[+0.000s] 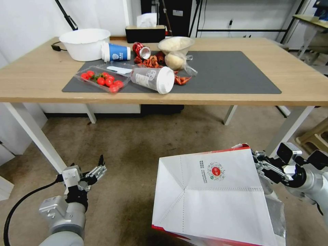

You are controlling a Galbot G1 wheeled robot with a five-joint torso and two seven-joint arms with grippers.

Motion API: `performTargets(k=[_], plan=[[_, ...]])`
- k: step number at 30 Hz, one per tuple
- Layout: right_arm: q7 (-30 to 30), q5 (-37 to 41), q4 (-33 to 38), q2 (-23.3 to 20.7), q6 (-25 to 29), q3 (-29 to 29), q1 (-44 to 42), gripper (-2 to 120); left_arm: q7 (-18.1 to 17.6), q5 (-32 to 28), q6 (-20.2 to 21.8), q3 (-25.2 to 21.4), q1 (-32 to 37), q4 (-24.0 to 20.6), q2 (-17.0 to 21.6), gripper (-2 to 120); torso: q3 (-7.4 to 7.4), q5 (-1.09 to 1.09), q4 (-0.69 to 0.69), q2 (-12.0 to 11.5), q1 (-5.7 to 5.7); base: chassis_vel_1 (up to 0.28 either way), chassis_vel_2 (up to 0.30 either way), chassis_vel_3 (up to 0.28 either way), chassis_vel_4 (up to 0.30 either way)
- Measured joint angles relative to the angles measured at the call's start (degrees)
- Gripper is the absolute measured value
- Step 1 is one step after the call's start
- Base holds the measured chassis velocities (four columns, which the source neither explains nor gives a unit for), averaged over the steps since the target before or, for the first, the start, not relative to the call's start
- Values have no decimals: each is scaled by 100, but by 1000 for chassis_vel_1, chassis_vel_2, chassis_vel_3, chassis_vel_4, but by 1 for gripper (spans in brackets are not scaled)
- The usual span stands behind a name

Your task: Pick up the food delivery bag from the floor and place it on the table.

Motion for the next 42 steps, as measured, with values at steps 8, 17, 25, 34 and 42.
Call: performTargets(k=[8,17,25,34,42], plan=[[1,8,22,13,4,4,-5,0,9,1,4,-3,-1,-8,1,100,102,-1,0,144,41,0,0,0,0],[19,34,48,-4,18,23,-48,0,19,5,14,-10,-8,-12,2,100,269,-1,0,390,120,0,0,0,0],[29,48,43,-21,23,32,-55,0,37,7,24,-14,-8,-20,17,100,393,-1,0,574,180,0,0,0,0],[28,39,-16,-34,28,16,-29,0,32,3,42,0,-53,26,23,100,579,-1,0,862,282,0,0,0,0],[35,30,-20,-42,28,2,-14,0,29,0,47,2,-69,50,32,100,715,0,0,1076,361,0,0,0,0]])
